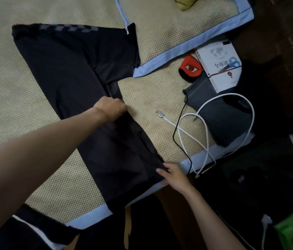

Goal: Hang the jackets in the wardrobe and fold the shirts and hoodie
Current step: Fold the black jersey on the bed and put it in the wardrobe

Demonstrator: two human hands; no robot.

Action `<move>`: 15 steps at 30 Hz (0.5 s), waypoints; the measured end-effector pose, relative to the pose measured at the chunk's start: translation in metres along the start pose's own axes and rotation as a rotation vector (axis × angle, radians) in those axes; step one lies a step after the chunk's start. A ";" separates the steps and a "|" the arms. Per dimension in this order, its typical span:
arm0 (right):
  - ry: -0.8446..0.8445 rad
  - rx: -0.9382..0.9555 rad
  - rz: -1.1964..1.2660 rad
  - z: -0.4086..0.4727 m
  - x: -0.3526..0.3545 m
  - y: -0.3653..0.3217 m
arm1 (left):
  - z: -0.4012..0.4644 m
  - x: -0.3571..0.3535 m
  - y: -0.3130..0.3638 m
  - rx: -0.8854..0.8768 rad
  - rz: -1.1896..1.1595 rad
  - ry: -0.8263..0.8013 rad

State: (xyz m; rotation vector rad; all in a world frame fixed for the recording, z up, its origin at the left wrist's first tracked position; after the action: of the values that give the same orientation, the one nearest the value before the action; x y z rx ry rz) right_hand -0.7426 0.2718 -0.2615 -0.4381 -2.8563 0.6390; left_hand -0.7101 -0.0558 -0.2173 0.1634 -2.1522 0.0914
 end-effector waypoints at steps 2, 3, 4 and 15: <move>-0.029 -0.007 0.039 -0.002 0.000 0.000 | -0.001 -0.006 -0.005 -0.003 0.013 -0.047; -0.038 -0.021 0.045 -0.001 0.000 0.002 | -0.002 -0.008 -0.009 0.005 0.029 -0.056; -0.046 -0.042 0.046 0.000 -0.001 0.003 | -0.002 -0.009 -0.013 0.019 0.051 -0.055; -0.009 -0.123 -0.027 0.010 -0.004 0.015 | -0.007 -0.016 -0.058 0.201 0.049 0.054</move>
State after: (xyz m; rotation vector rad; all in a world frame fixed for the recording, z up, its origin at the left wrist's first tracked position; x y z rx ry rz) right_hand -0.7377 0.2794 -0.2775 -0.4150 -2.9148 0.4633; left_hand -0.6865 -0.1112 -0.2266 0.2223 -2.0915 0.3373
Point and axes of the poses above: each hand's wrist, its own z-axis towards the middle knuckle, its own x-axis out of the back of the hand, y = z × x, the point moved 6 cm from there along z, towards the middle knuckle, and after that the axes turned 4 degrees about -x, right-handed, at the moved point
